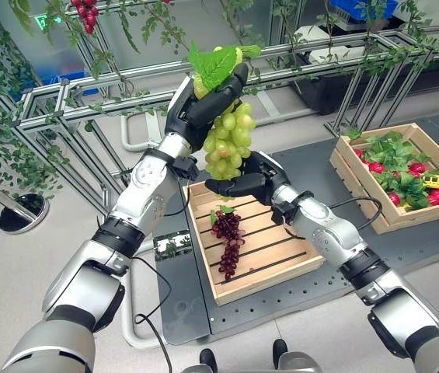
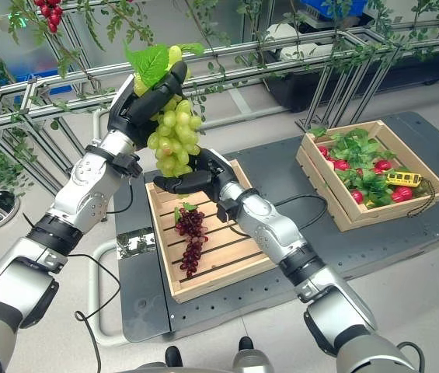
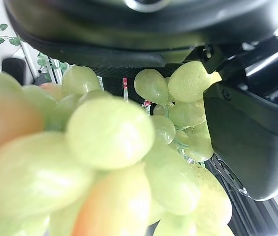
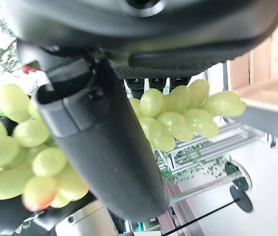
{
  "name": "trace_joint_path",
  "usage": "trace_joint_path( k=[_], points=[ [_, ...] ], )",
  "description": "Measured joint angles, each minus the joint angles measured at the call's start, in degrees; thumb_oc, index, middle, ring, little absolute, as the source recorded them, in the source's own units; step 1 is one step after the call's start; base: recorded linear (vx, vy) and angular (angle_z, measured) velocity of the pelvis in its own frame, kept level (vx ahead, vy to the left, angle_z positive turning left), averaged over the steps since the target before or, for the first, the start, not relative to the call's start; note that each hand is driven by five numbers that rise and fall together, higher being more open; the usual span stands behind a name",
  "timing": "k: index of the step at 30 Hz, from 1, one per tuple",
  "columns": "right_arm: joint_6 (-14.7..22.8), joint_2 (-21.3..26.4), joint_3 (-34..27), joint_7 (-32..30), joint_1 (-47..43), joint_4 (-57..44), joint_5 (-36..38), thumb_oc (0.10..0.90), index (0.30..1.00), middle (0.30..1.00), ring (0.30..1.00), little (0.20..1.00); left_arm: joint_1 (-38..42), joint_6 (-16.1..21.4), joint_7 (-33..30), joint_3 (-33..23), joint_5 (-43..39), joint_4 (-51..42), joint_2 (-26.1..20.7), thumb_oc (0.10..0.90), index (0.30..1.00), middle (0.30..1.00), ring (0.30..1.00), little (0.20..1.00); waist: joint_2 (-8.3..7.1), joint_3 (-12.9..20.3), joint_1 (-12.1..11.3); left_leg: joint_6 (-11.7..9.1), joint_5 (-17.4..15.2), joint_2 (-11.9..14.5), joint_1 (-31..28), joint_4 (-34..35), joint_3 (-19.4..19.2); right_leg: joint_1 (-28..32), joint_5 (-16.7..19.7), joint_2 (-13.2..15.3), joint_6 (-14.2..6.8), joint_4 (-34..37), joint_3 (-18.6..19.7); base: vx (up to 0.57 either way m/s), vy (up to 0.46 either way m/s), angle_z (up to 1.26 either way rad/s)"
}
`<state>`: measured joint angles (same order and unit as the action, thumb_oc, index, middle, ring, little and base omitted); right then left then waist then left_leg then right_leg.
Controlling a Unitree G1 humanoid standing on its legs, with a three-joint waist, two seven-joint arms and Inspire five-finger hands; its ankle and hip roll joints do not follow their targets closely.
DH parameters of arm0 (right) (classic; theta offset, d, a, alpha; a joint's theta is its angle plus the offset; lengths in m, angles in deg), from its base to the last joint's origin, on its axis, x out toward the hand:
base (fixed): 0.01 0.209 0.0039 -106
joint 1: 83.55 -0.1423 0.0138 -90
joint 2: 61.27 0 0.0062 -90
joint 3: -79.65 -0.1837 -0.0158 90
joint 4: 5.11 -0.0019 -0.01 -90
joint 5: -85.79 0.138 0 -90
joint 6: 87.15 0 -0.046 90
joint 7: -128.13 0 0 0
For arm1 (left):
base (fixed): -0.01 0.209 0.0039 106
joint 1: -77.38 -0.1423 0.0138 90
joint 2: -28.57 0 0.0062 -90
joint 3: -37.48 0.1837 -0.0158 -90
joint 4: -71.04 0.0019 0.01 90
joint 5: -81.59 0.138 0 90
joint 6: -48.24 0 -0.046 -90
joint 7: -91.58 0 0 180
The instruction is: Pick up the fruits from the basket on one side to the basket on the other side
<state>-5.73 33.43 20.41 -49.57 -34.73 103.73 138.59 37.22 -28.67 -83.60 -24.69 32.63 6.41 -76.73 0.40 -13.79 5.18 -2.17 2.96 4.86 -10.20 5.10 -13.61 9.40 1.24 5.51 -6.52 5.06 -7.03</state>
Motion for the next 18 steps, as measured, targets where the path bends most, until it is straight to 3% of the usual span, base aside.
trace_joint_path(
  k=[7, 18],
  points=[
    [0.0, -3.5, 1.4, -4.2, -1.3, 2.7, 6.4, 0.800, 0.900, 0.900, 0.900, 0.900, 0.7, -0.2, 1.3, 1.8, 0.2, -0.2, 1.9, 0.400, 0.300, 0.300, 0.300, 0.300, 0.01, 0.0, -1.0, 0.1, 0.1, -0.1, 0.2, 0.0, 0.7, 0.2, 0.0, 0.2, 0.0, 0.0, -1.2, 0.02, -0.020, 0.05],
    [2.1, -5.7, 1.4, -8.6, -1.3, 3.2, 8.5, 0.800, 0.900, 0.900, 0.900, 0.900, 0.8, -0.4, 4.3, 2.3, 2.4, -0.1, 2.2, 0.400, 0.300, 0.300, 0.300, 0.300, 0.02, 0.0, -1.6, 0.2, 0.2, -0.2, 0.4, 0.0, 0.9, 0.2, 0.0, 0.3, 0.0, 0.0, -1.4, 0.00, -0.001, 0.00]
  ],
)
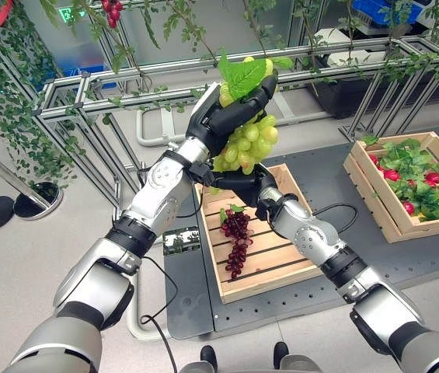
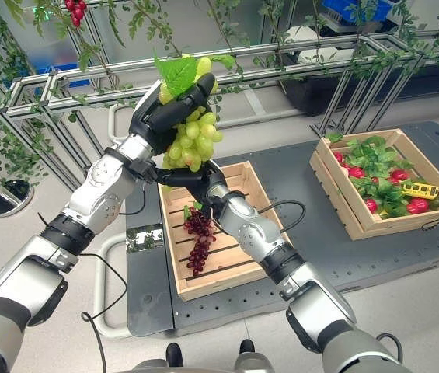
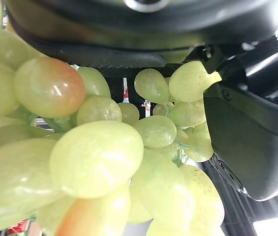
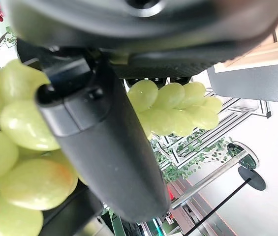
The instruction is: Pick up the fruits from the basket on one side to the basket on the other side
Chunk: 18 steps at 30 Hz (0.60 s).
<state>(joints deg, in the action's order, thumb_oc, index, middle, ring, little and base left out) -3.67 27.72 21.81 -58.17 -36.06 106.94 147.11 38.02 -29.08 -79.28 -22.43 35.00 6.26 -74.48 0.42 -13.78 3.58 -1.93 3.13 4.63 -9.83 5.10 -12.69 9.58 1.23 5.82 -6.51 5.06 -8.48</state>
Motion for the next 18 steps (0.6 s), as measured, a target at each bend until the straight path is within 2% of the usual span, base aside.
trace_joint_path(
  k=[1, 2, 10, 11, 12, 18],
  points=[
    [0.1, 0.0, 0.0, 0.0, 0.0, 0.0, 0.0, 0.800, 0.900, 0.900, 0.900, 0.900, 0.0, 0.0, 0.3, 0.0, 0.4, 0.0, 0.0, 0.400, 0.300, 0.300, 0.300, 0.300, 0.00, 0.0, 0.0, 0.0, 0.0, 0.0, 0.0, 0.0, 0.0, 0.0, 0.0, 0.0, 0.0, 0.0, 0.0, 0.00, 0.000, 0.00],
    [0.5, 0.1, 0.0, 0.0, 0.0, 0.0, 0.3, 0.400, 0.300, 0.300, 0.300, 0.300, 0.1, 0.0, 0.7, 0.0, 1.1, 0.0, 0.0, 0.400, 0.300, 0.300, 0.300, 0.300, 0.00, 0.0, 0.0, 0.0, 0.0, 0.0, 0.0, 0.0, 0.0, 0.0, 0.0, 0.0, 0.0, 0.0, 0.0, 0.00, 0.000, 0.00],
    [6.6, -0.1, 0.0, 0.0, 0.3, 0.0, 2.4, 0.400, 0.300, 0.300, 0.300, 0.300, 2.7, 0.2, 1.8, -0.1, 4.1, 0.4, -0.1, 0.400, 0.300, 0.300, 0.300, 0.300, 0.20, 0.1, 0.2, 0.0, 0.0, 0.0, 0.0, 0.0, -0.1, 0.0, 0.0, 0.0, 0.0, 0.0, 0.1, 0.00, 0.000, 0.00],
    [6.9, -0.1, 0.0, 0.0, 0.3, 0.0, 2.4, 0.400, 0.300, 0.300, 0.300, 0.300, 2.8, 0.2, 1.8, -0.1, 4.1, 0.5, -0.1, 0.651, 0.676, 0.676, 0.676, 0.676, 0.44, 0.3, 0.2, 0.0, 0.0, 0.0, 0.0, 0.0, -0.1, 0.0, 0.0, 0.0, 0.0, 0.0, 0.1, 0.00, 0.000, 0.00],
    [6.9, -0.1, 0.0, 0.0, 0.4, 0.0, 2.4, 0.400, 0.300, 0.300, 0.300, 0.300, 2.8, 0.2, 2.2, -0.1, 4.0, 0.7, 0.2, 0.800, 0.900, 0.900, 0.900, 0.900, 0.84, 0.5, 0.2, 0.0, 0.0, 0.0, 0.0, 0.0, -0.1, 0.0, 0.0, 0.0, 0.0, 0.0, 0.1, 0.00, 0.000, 0.00],
    [6.9, -0.1, 0.0, 0.1, 0.9, 0.0, 2.6, 0.400, 0.300, 0.300, 0.300, 0.300, 2.8, 0.2, 6.4, -0.1, 4.1, 1.3, 0.9, 0.800, 0.900, 0.900, 0.900, 0.900, 2.16, 1.3, 0.1, 0.0, 0.0, 0.0, 0.0, 0.0, -0.1, 0.0, 0.0, 0.0, 0.0, 0.0, 0.1, 0.00, 0.000, 0.00]
  ],
)
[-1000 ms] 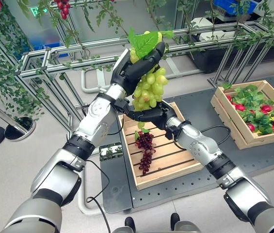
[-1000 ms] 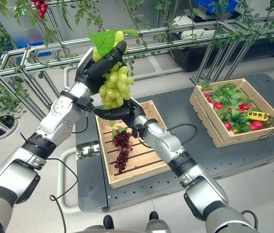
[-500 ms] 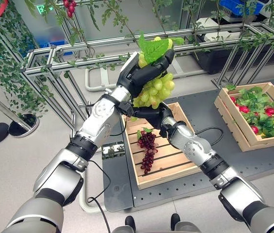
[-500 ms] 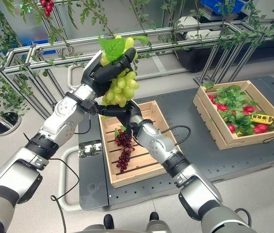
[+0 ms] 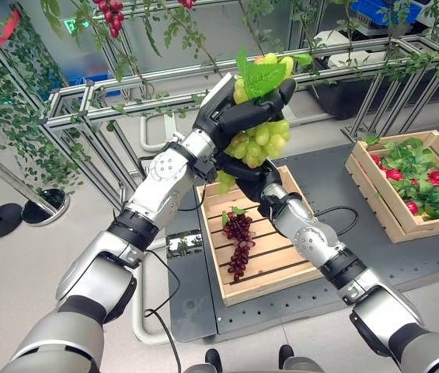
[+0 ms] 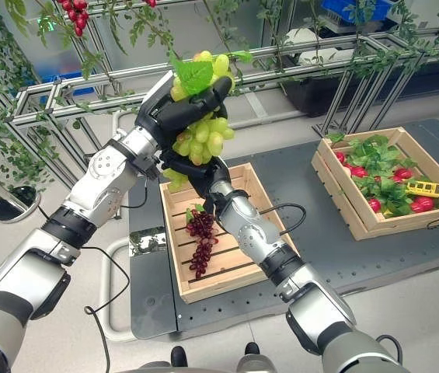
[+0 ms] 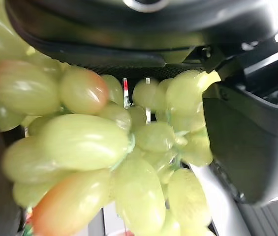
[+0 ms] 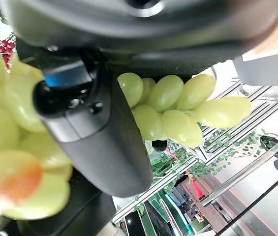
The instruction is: Pick up the fruits from the basket on one side to the basket on the other side
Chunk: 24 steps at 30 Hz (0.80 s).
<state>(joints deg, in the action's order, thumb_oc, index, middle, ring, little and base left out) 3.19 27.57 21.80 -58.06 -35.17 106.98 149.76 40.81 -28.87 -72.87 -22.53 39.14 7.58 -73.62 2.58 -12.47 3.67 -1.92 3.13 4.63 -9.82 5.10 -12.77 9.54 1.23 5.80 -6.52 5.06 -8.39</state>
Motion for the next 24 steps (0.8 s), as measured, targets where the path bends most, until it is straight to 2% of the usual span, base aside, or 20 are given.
trace_joint_path(
  k=[15, 24],
  points=[
    [0.1, 0.8, 0.0, 0.0, 0.2, 0.0, 0.1, 0.400, 0.300, 0.300, 0.300, 0.300, 0.0, 0.0, 5.4, 0.1, -0.1, 0.5, -0.4, 0.800, 0.900, 0.900, 0.900, 0.900, 0.36, 0.3, 0.0, 0.0, 0.0, 0.0, 0.0, 0.0, 0.0, 0.0, 0.0, 0.0, 0.0, 0.0, 0.0, 0.01, 0.002, 0.00],
    [0.1, 2.6, -1.9, 0.5, 0.2, 0.0, -0.5, 0.400, 0.300, 0.300, 0.300, 0.300, -3.0, 0.1, 12.4, -2.1, -11.2, -0.5, -0.1, 0.800, 0.900, 0.900, 0.900, 0.900, -0.25, 0.6, 0.2, 0.0, 0.0, 0.1, 0.0, 0.0, 0.0, 0.0, 0.0, -0.1, 0.0, 0.0, 0.1, 0.03, 0.006, 0.00]
  ],
)
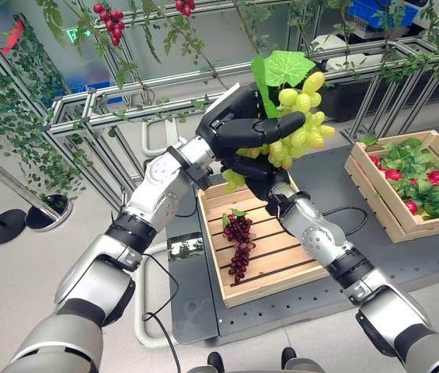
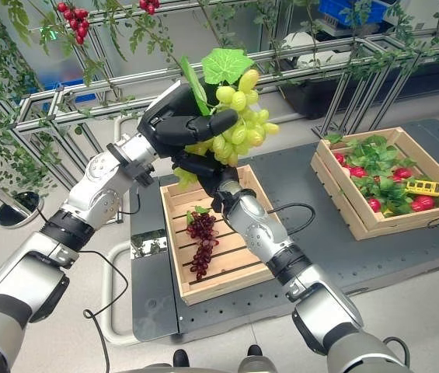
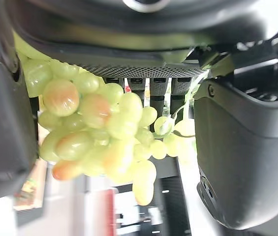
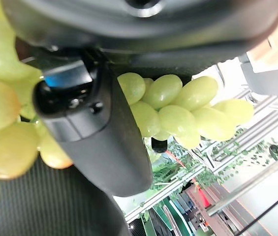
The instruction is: Pick up the fruits from the basket on one side to the basket on the other side
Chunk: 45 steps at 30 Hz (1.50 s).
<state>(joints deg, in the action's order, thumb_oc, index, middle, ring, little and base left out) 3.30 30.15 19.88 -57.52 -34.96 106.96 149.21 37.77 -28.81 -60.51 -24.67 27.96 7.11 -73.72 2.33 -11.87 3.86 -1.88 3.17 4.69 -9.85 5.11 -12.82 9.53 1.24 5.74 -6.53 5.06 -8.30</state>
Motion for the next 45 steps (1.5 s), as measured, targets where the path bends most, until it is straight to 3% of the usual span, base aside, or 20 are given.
trace_joint_path(
  k=[9, 20, 29, 35, 41, 45],
  points=[
    [0.0, 0.4, -0.9, 0.0, 0.0, 0.0, -2.3, 0.400, 0.300, 0.300, 0.300, 0.300, -1.5, 0.5, 0.8, -1.5, -1.2, -7.1, -1.1, 0.800, 0.900, 0.900, 0.900, 0.900, -2.16, 1.3, -0.2, 0.0, 0.0, 0.0, 0.0, 0.0, 0.0, 0.0, 0.0, 0.0, 0.0, 0.0, 0.0, 0.00, 0.000, 0.00],
    [-0.1, 3.0, -1.5, 0.0, 0.2, 0.1, -2.3, 0.400, 0.300, 0.300, 0.300, 0.300, -1.4, 5.1, 1.7, -1.5, 4.8, -9.4, -8.0, 0.800, 0.900, 0.900, 0.900, 0.900, -2.19, 1.3, -0.2, 0.0, 0.0, 0.0, 0.0, 0.0, 0.1, 0.1, 0.0, 0.0, 0.0, 0.0, -0.1, 0.00, 0.000, 0.00],
    [-0.1, 5.0, -3.2, 0.2, 0.5, 1.8, -2.8, 0.400, 0.300, 0.300, 0.300, 0.300, -1.4, 5.1, 2.2, -1.3, 5.9, -9.5, -12.1, 0.800, 0.900, 0.900, 0.900, 0.900, -2.17, 1.3, -0.3, 0.0, 0.0, 0.0, 0.2, 0.0, 0.4, 0.1, 0.0, 0.1, 0.0, 0.0, -0.3, 0.00, 0.000, 0.00],
    [-0.1, 6.2, -3.2, 0.2, 1.4, 2.4, -13.1, 0.400, 0.300, 0.300, 0.300, 0.300, -1.6, 8.1, -4.9, -2.2, 5.8, -9.6, -10.0, 0.800, 0.900, 0.900, 0.900, 0.900, -2.16, 1.3, -0.4, 0.0, 0.0, 0.0, 0.3, 0.0, 0.6, 0.0, -0.1, 0.0, 0.0, 0.0, -0.4, 0.01, -0.002, 0.00],
    [-0.1, 8.7, -7.4, 0.3, 6.8, -2.4, -22.2, 0.400, 0.300, 0.300, 0.300, 0.300, -10.2, 13.7, -21.4, -15.0, 10.4, -12.1, -5.2, 0.800, 0.900, 0.900, 0.900, 0.900, -2.11, 1.4, -0.3, 0.0, 0.0, 0.0, 0.4, 0.0, 1.8, -0.1, -0.1, 0.0, 0.0, 0.0, -0.4, 0.00, -0.011, 0.00],
    [0.2, 9.0, -10.5, 0.3, 10.7, -5.8, -25.6, 0.400, 0.300, 0.300, 0.300, 0.300, -17.4, 15.3, -27.2, -19.1, 13.8, -14.1, -3.1, 0.800, 0.900, 0.900, 0.900, 0.900, -2.12, 1.4, -0.5, -0.1, 0.0, 0.0, 0.5, 0.0, 1.7, -0.2, -0.1, -0.1, 0.0, 0.1, -0.3, 0.02, -0.027, 0.00]
  ],
)
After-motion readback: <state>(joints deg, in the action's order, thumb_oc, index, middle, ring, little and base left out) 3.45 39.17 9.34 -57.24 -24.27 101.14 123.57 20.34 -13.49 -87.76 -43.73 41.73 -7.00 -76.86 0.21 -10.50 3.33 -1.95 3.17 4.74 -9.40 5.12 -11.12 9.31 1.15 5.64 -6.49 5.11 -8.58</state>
